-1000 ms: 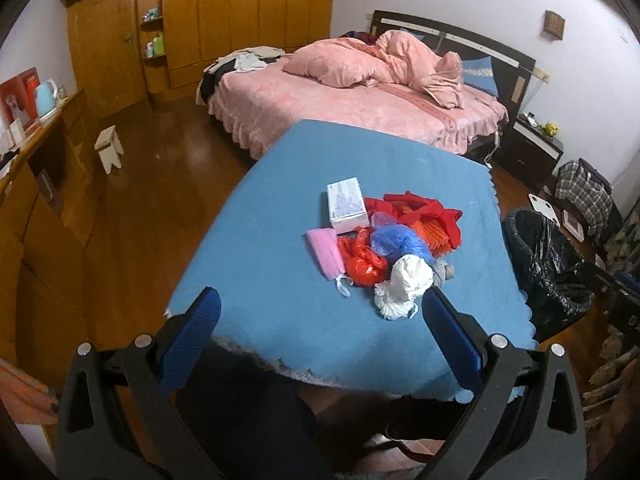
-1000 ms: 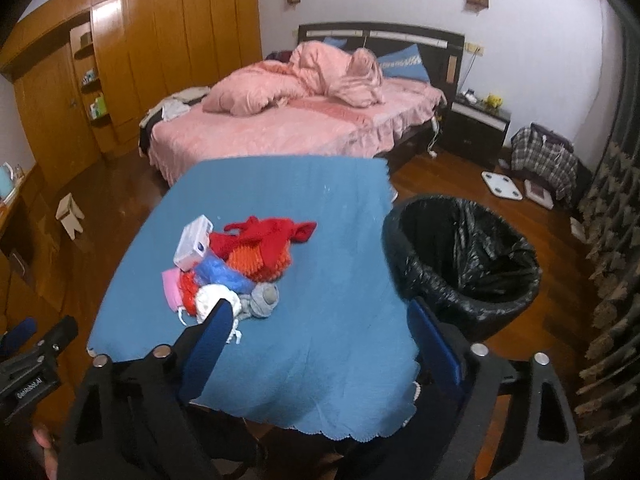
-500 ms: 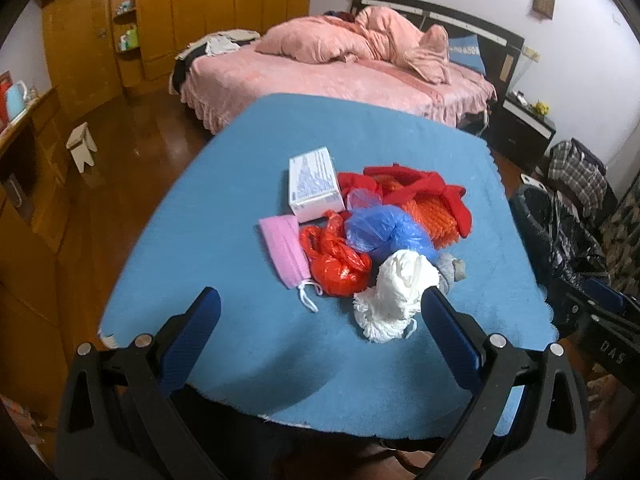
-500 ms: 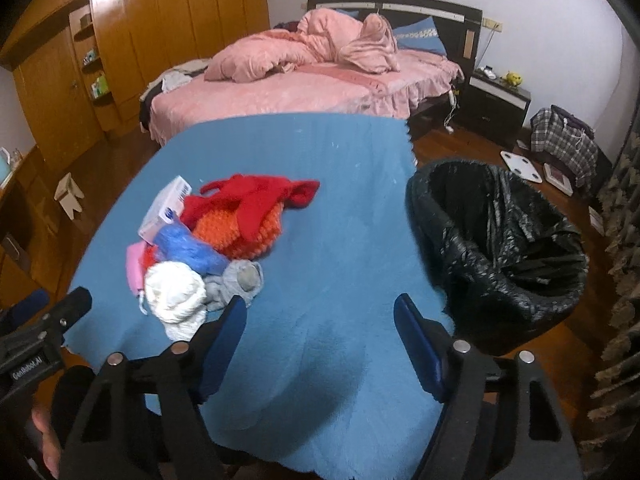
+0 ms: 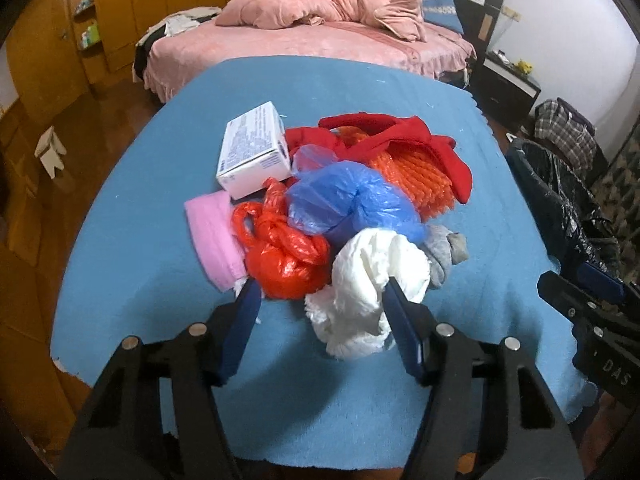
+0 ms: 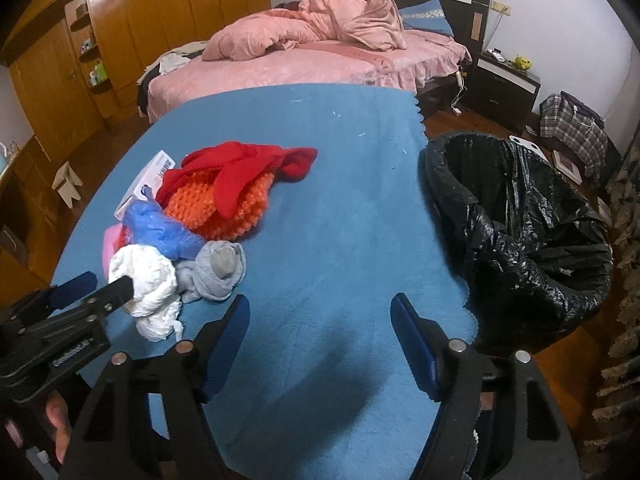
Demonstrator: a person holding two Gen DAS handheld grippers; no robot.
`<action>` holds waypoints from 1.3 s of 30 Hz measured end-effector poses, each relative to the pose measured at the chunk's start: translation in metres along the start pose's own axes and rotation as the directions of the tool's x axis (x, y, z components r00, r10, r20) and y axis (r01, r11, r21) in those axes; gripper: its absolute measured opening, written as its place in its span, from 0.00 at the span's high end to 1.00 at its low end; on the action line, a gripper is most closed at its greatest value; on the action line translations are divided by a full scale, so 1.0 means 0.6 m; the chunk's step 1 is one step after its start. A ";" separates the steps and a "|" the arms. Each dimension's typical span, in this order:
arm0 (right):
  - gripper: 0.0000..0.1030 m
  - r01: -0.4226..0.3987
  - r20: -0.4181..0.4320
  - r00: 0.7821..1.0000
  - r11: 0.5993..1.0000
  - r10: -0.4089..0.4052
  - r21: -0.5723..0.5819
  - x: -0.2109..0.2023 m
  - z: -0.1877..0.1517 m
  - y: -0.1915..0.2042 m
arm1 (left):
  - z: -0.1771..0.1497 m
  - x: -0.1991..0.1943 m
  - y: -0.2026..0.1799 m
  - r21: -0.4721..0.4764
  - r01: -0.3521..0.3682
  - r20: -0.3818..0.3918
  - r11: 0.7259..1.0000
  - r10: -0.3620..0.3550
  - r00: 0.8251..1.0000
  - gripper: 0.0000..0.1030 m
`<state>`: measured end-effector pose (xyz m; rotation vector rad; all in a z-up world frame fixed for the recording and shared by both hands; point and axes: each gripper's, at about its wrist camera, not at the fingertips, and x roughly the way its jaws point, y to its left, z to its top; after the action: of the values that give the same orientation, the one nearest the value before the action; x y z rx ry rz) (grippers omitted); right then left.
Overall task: Collect trash
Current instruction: 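Move both tools toward the trash pile on the blue table, then grasp the white tissue with the left tool while the right tool grasps the grey cloth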
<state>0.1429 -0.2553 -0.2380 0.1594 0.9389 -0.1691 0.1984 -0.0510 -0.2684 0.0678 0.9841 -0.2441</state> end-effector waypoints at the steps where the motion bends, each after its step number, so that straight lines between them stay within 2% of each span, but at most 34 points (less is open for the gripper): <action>1: 0.30 -0.002 -0.002 1.000 1.000 0.002 0.000 0.001 -0.001 0.000 | 0.000 0.003 -0.003 0.006 0.009 -0.001 1.000 -0.009 1.000 0.36; 4: 0.30 -0.005 -0.007 1.000 1.000 0.005 -0.005 0.007 -0.001 0.004 | -0.001 0.008 -0.011 0.030 0.004 0.007 1.000 -0.005 1.000 0.35; 6: 0.30 -0.007 -0.007 1.000 1.000 0.007 -0.012 0.010 0.000 0.008 | 0.000 0.010 -0.011 0.030 0.014 0.007 0.999 -0.014 1.000 0.47; 8: 0.30 -0.009 -0.006 1.000 1.000 0.009 -0.020 0.011 0.002 0.016 | 0.000 0.009 -0.007 0.029 0.054 -0.010 0.998 -0.053 0.999 0.90; 15: 0.30 -0.022 0.000 1.000 0.999 0.022 -0.040 0.014 0.008 0.037 | 0.007 -0.026 0.016 0.008 0.059 0.042 0.998 -0.059 0.997 0.92; 22: 0.31 -0.047 0.004 0.999 0.997 0.047 -0.055 0.021 0.015 0.064 | 0.011 -0.054 0.068 -0.040 0.014 0.080 0.999 -0.010 0.997 0.93; 28: 0.35 -0.074 -0.009 0.997 0.995 0.074 -0.064 0.046 0.015 0.094 | 0.017 -0.053 0.096 -0.039 -0.028 0.090 0.999 0.032 0.995 0.93; 32: 0.41 -0.078 -0.026 0.997 0.995 0.076 -0.068 0.072 0.013 0.109 | 0.018 -0.043 0.099 -0.030 -0.026 0.090 0.999 0.029 0.996 0.93; 36: 0.42 -0.079 -0.038 0.996 0.995 0.077 -0.062 0.091 0.012 0.117 | 0.019 -0.032 0.099 -0.016 -0.025 0.090 1.000 0.026 0.996 0.93; 39: 0.53 -0.081 -0.055 0.996 0.994 0.077 -0.071 0.107 0.011 0.123 | 0.019 -0.025 0.101 -0.015 -0.023 0.080 1.000 0.025 0.996 0.93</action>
<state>0.2008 -0.1896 -0.2817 0.1336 0.9876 -0.0575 0.2141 0.0084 -0.2531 0.0567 0.9044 -0.2164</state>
